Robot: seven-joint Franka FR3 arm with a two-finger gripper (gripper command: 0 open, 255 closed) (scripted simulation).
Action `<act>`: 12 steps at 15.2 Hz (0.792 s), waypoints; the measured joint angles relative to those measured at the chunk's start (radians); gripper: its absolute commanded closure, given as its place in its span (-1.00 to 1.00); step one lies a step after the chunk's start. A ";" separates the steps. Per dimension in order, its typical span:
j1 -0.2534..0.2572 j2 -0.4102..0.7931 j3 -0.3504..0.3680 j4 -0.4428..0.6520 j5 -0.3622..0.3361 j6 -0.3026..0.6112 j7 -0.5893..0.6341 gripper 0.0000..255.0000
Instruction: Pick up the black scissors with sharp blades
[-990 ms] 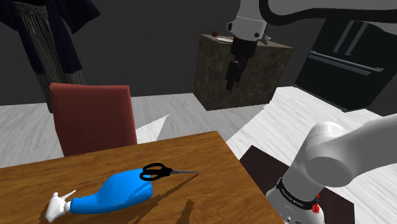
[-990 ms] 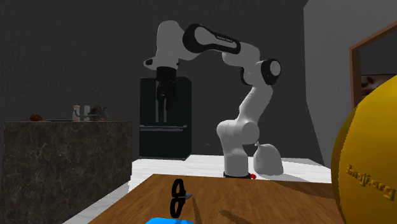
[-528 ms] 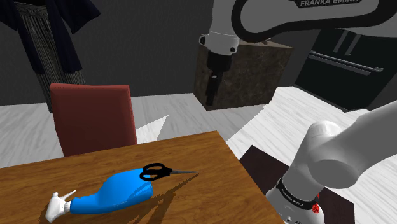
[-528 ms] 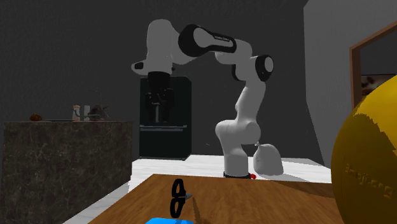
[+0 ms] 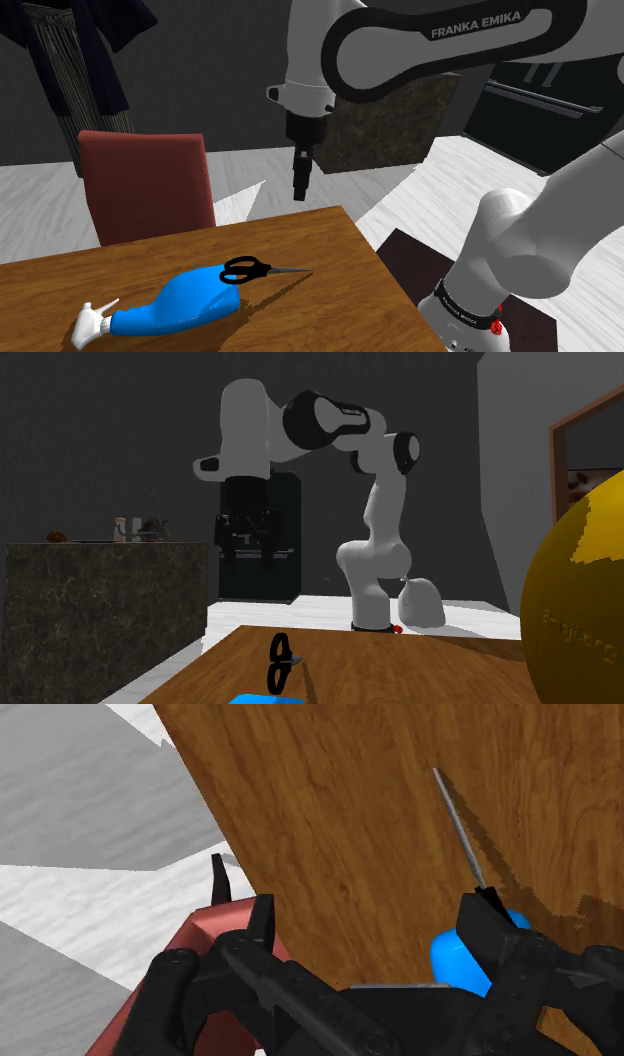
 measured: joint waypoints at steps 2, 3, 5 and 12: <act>0.024 0.035 0.018 0.007 0.011 0.022 -0.027 -1.00; 0.036 0.054 0.027 0.017 0.016 0.028 -0.040 -1.00; 0.060 0.099 0.047 0.024 0.025 0.060 -0.066 -1.00; 0.142 0.233 0.125 0.062 0.050 0.140 -0.140 -1.00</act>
